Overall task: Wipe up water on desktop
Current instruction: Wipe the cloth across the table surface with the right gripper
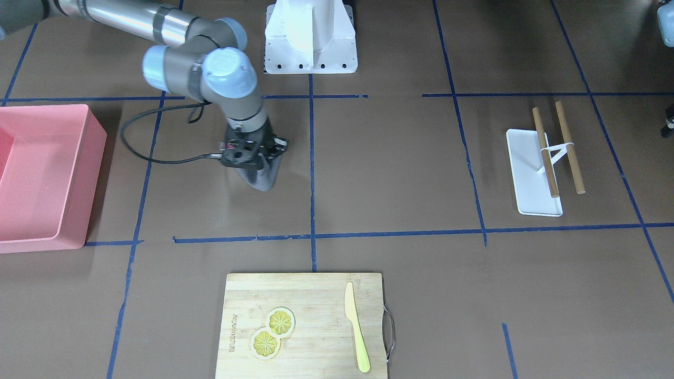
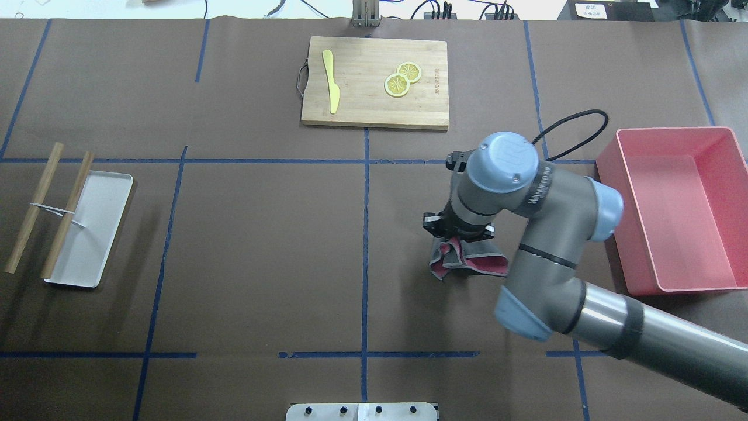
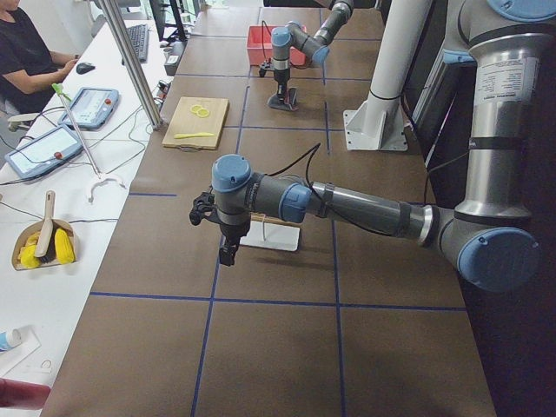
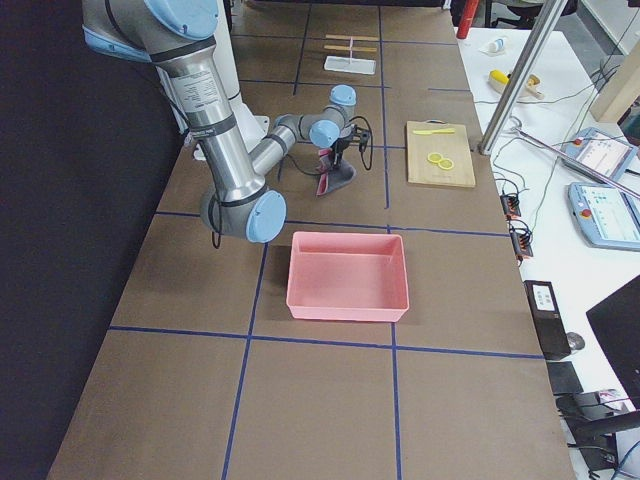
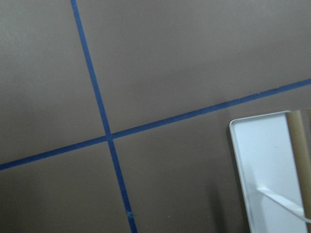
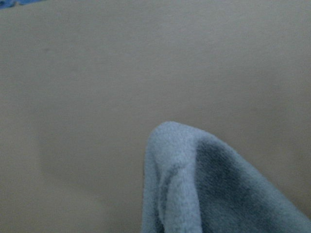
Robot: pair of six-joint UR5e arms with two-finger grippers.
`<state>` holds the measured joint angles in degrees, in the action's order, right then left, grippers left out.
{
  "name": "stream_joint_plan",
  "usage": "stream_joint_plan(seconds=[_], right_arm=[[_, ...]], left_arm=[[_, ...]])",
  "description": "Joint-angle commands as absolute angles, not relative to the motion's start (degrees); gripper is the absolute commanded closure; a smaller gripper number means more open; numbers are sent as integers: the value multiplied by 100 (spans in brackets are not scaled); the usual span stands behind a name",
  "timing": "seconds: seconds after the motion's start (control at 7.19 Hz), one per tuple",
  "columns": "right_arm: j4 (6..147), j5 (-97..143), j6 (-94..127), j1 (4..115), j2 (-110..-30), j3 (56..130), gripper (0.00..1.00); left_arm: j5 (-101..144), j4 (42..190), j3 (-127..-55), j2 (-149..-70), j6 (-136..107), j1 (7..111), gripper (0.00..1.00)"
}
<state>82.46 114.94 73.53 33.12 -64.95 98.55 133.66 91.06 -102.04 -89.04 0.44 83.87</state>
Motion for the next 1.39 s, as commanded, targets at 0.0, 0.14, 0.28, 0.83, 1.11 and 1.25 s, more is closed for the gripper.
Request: stream_joint_plan(seconds=[0.0, 0.14, 0.28, 0.83, 1.11, 1.25], right_arm=[[8227, 11820, 5966, 4005, -7861, 10493, 100], [8235, 11821, 5689, 4130, -7944, 10485, 100], [8270, 11795, 5800, 4061, -7823, 10459, 100], [8271, 11393, 8337, 2885, -5016, 8777, 100], [8253, 11355, 8420, 2874, -4894, 8595, 100], [8244, 11408, 8342, 2987, -5365, 8979, 100]], left_arm=[[13623, 8624, -10116, -8895, 227, 8682, 0], [13623, 8596, -10116, -8808, 490, 8736, 0], [13623, 8604, -10116, -8702, 518, 8754, 0], [13623, 8639, -10151, -8578, 554, 8763, 0], [13623, 8675, -10204, -8386, 562, 8789, 0], [13580, 8675, -10256, -8367, 554, 8789, 0]])
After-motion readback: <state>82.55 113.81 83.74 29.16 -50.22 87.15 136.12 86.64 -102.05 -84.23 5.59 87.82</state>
